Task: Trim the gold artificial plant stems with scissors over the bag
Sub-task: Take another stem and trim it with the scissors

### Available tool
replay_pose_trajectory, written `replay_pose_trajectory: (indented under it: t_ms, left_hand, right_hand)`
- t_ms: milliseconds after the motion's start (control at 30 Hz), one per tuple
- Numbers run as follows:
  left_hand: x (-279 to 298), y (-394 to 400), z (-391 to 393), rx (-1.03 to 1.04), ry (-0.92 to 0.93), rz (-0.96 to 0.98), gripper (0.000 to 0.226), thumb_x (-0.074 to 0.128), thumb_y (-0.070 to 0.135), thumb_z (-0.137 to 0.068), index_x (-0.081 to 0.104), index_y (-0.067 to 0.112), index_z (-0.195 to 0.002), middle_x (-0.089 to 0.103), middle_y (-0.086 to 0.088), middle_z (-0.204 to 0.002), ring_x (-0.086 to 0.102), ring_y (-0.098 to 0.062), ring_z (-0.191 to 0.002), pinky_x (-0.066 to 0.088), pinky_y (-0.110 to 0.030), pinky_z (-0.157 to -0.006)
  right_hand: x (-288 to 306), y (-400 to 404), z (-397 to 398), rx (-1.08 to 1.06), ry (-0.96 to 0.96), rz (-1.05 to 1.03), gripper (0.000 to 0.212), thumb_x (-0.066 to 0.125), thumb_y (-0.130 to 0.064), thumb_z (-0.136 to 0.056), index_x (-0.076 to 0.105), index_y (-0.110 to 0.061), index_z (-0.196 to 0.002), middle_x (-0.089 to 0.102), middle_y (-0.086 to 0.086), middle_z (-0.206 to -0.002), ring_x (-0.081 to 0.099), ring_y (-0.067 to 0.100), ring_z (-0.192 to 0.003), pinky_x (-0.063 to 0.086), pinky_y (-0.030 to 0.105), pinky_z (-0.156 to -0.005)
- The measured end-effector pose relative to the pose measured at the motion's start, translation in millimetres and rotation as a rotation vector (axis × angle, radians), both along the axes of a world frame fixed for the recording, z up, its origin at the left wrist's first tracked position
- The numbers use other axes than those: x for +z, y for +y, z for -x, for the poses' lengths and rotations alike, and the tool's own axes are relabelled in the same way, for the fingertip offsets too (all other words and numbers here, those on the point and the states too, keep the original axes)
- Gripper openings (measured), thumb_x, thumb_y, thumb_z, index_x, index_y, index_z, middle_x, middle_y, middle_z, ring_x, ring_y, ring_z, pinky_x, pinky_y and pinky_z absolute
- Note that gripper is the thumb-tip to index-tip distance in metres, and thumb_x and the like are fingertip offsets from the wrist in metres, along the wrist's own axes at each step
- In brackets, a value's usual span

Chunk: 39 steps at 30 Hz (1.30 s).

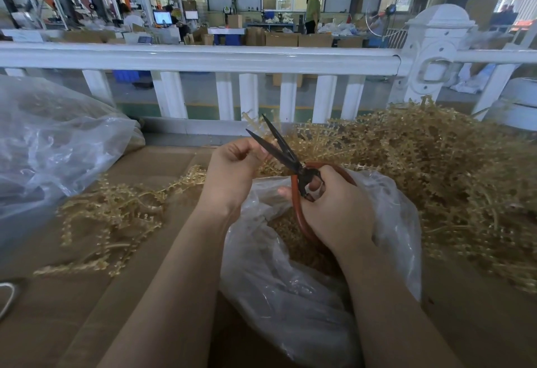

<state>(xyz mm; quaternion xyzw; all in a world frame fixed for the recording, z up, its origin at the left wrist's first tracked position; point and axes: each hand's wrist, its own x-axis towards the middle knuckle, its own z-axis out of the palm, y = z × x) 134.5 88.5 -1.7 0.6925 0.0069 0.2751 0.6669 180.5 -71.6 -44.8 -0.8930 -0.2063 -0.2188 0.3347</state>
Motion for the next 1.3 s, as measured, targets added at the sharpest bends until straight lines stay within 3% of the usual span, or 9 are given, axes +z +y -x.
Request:
replay_pose_trajectory:
  t_ms: [133, 333, 500, 700, 833, 900, 1033, 1167, 1300]
  left_hand:
    - [1, -1, 1, -0.008, -0.008, -0.009, 0.031, 0.055, 0.004, -0.099, 0.069, 0.018, -0.075, 0.06, 0.019, -0.057, 0.053, 0.007, -0.055, 0.04, -0.003, -0.059]
    - [1, -1, 2, -0.01, 0.007, 0.009, 0.024, 0.055, 0.008, -0.1, 0.069, 0.013, -0.081, 0.06, 0.019, -0.058, 0.053, 0.006, -0.055, 0.042, -0.004, -0.06]
    - [2, 0, 4, -0.014, 0.014, 0.024, 0.023, 0.056, 0.01, -0.099, 0.068, 0.013, -0.079, 0.061, 0.018, -0.06, 0.054, 0.007, -0.057, 0.041, -0.003, -0.061]
    - [2, -1, 5, -0.019, 0.017, 0.049, 0.025, 0.057, 0.008, -0.099, 0.066, 0.015, -0.077, 0.061, 0.018, -0.061, 0.053, 0.007, -0.057, 0.041, -0.004, -0.06]
    - [1, 0, 3, 0.024, 0.043, 0.093, 0.021, 0.06, 0.01, -0.097, 0.067, 0.013, -0.077, 0.064, 0.012, -0.066, 0.053, 0.006, -0.058, 0.042, -0.006, -0.061]
    - [0, 0, 1, 0.042, 0.08, 0.135, 0.018, 0.063, 0.012, -0.095, 0.07, 0.013, -0.078, 0.065, 0.008, -0.068, 0.055, 0.003, -0.061, 0.044, -0.008, -0.062]
    - [-2, -2, 0, 0.017, 0.181, 0.16, 0.019, 0.065, 0.012, -0.093, 0.071, 0.017, -0.076, 0.068, 0.008, -0.068, 0.053, 0.001, -0.057, 0.042, -0.011, -0.057]
    - [-4, -10, 0, -0.069, 0.204, 0.067, 0.02, 0.065, 0.012, -0.093, 0.071, 0.018, -0.075, 0.066, 0.001, -0.077, 0.05, -0.002, -0.061, 0.041, -0.009, -0.057]
    - [-6, -17, -1, -0.098, 0.258, 0.018, 0.019, 0.067, 0.016, -0.092, 0.074, 0.023, -0.075, 0.07, 0.007, -0.077, 0.051, -0.001, -0.064, 0.041, -0.015, -0.063]
  right_hand:
    - [1, -1, 2, -0.026, -0.068, -0.007, 0.062, 0.054, -0.085, -0.071, 0.053, -0.024, -0.074, 0.054, -0.014, -0.067, 0.049, 0.001, -0.063, 0.035, 0.014, -0.053]
    - [-1, 0, 4, 0.006, -0.125, -0.053, 0.06, 0.063, -0.077, -0.073, 0.05, -0.018, -0.063, 0.049, -0.01, -0.056, 0.049, 0.008, -0.054, 0.04, 0.026, -0.049]
    - [-2, 2, 4, 0.031, -0.115, -0.089, 0.058, 0.066, -0.076, -0.071, 0.049, -0.021, -0.061, 0.042, -0.018, -0.054, 0.042, -0.003, -0.052, 0.03, 0.018, -0.048]
    - [-3, 3, 4, 0.049, -0.114, -0.122, 0.056, 0.064, -0.076, -0.069, 0.047, -0.023, -0.06, 0.042, -0.016, -0.054, 0.042, -0.003, -0.053, 0.029, 0.018, -0.048]
    - [-1, 3, 7, 0.071, -0.16, -0.135, 0.059, 0.077, -0.065, -0.07, 0.029, -0.035, -0.057, 0.031, -0.019, -0.05, 0.034, -0.005, -0.046, 0.02, 0.01, -0.048]
    - [-1, 4, 8, 0.088, -0.166, -0.156, 0.062, 0.08, -0.06, -0.072, 0.024, -0.037, -0.057, 0.027, -0.019, -0.047, 0.039, 0.002, -0.041, 0.024, 0.014, -0.04]
    - [-2, 3, 3, 0.119, 0.008, -0.271, 0.049, 0.073, -0.065, -0.076, 0.046, -0.03, -0.055, 0.045, -0.011, -0.047, 0.056, 0.003, -0.06, 0.04, 0.016, -0.05]
    - [2, 4, 1, 0.146, 0.188, -0.396, 0.049, 0.069, -0.067, -0.074, 0.072, -0.018, -0.073, 0.067, -0.002, -0.064, 0.063, 0.012, -0.063, 0.055, 0.036, -0.062]
    - [4, 5, -3, 0.153, 0.251, -0.475, 0.023, 0.076, -0.044, -0.085, 0.072, -0.024, -0.076, 0.069, -0.012, -0.067, 0.063, 0.005, -0.062, 0.053, 0.032, -0.061]
